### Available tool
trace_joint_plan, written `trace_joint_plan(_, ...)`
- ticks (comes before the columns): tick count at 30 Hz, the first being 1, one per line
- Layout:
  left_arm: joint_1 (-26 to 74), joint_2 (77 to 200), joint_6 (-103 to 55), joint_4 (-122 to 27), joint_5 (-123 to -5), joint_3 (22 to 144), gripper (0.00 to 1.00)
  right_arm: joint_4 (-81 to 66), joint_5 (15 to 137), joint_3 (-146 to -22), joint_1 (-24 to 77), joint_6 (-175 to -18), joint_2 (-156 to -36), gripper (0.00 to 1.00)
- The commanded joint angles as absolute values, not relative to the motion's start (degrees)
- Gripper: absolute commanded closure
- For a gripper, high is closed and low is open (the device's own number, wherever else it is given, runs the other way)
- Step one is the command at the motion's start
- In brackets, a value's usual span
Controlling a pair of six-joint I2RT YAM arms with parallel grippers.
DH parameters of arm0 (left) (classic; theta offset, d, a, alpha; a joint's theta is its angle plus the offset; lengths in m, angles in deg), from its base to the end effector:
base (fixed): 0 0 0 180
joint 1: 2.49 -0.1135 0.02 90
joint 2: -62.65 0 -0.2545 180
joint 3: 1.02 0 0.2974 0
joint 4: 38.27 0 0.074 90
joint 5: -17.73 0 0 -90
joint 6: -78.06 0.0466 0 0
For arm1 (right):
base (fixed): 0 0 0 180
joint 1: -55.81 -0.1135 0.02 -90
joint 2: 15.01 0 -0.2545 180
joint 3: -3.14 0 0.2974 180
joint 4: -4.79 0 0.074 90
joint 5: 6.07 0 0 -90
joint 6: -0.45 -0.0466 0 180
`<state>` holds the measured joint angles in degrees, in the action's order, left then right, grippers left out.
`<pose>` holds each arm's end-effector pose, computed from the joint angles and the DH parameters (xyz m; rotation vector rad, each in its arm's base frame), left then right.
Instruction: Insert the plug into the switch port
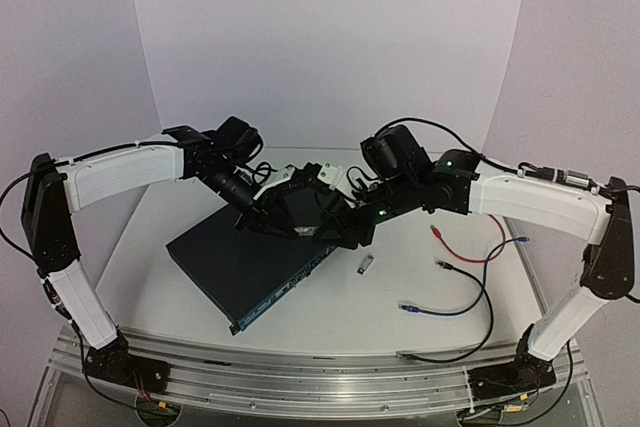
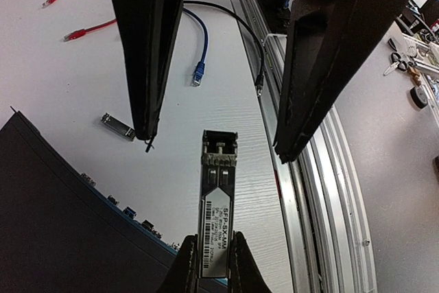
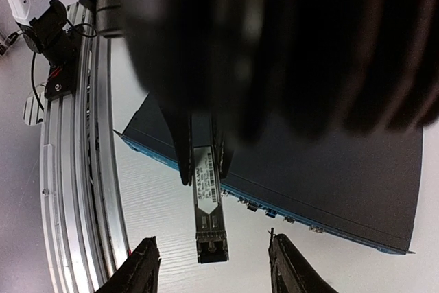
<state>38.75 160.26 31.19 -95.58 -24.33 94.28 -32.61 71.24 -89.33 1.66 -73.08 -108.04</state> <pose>0.2810 -0.2924 0.2630 1.8310 1.5878 -1.0588 0.2406 0.3505 0.2913 -1.4189 1.7891 0.5994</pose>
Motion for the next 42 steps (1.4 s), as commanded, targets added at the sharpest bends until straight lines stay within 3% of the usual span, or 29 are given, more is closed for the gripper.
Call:
trace_joint_plan(1,39.26,160.63,30.47,-96.3,-23.55,96.75,0.98,-32.42,71.77,-92.5,0.98,-71.97,-109.54,0.5)
trace_joint_plan(22,39.34,158.55,29.53,-95.89,-19.49,98.74,0.98,-37.03,78.23,-93.58,-1.03,-67.26,-113.09,0.57)
trace_joint_plan(42,39.34,158.48,29.12,-93.46,-19.19,98.79,1.0,-37.06,72.2,-91.31,-1.01,-70.74,-108.32,0.63)
